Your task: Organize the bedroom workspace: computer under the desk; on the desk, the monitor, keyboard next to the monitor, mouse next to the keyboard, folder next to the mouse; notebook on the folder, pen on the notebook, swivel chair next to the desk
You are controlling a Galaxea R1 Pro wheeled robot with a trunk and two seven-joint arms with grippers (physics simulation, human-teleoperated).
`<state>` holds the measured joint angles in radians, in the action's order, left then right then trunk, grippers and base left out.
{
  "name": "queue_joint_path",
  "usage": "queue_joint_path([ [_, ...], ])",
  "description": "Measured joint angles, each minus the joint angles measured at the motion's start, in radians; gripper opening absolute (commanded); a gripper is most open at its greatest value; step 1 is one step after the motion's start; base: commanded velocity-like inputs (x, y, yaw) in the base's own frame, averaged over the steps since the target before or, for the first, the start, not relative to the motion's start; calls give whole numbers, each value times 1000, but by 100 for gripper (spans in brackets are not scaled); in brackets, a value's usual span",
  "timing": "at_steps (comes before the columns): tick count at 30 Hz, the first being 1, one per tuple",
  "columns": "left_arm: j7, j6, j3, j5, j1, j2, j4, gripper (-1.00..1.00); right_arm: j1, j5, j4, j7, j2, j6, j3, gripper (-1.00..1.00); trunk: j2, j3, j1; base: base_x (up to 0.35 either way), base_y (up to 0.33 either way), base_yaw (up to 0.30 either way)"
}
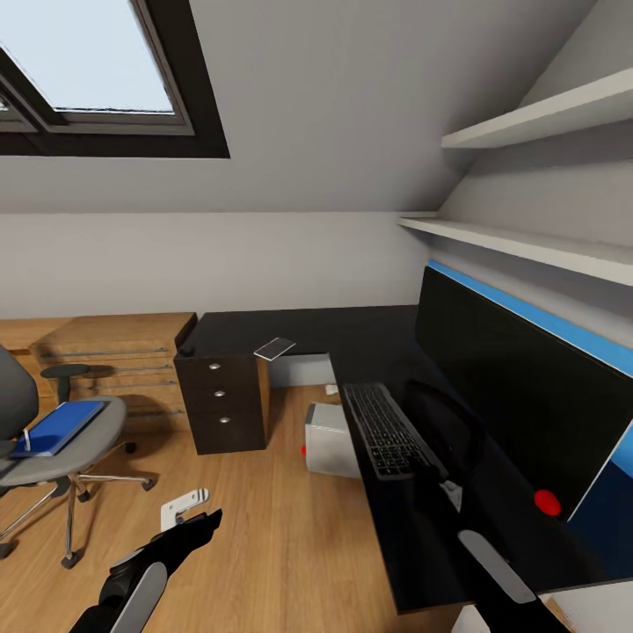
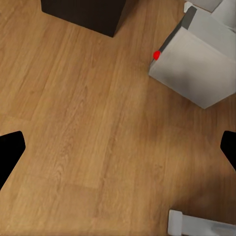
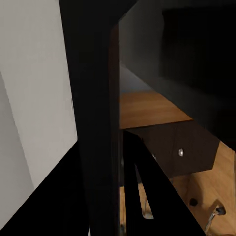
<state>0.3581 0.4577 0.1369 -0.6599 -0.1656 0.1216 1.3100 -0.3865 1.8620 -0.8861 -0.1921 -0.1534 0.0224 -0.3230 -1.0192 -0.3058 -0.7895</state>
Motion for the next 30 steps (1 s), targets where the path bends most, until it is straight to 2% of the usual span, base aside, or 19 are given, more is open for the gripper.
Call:
queue_joint_path([
  [4,0,0,0,0,1,0,0,100,0,0,8,0,10,18,2,-100,0,0,0,0,0,0],
  [13,-4,7,0,0,1,0,2,100,0,0,10,1,12,66,5,-100,0,0,0,24,-99,0],
  [26,-3,5,0,5,1,0,0,100,0,0,10,1,14,71,3,-100,0,0,0,6,-10,0],
  [30,-3,4,1,5,1,0,0,100,0,0,10,2,14,70,3,-100,0,0,0,151,-1,0],
])
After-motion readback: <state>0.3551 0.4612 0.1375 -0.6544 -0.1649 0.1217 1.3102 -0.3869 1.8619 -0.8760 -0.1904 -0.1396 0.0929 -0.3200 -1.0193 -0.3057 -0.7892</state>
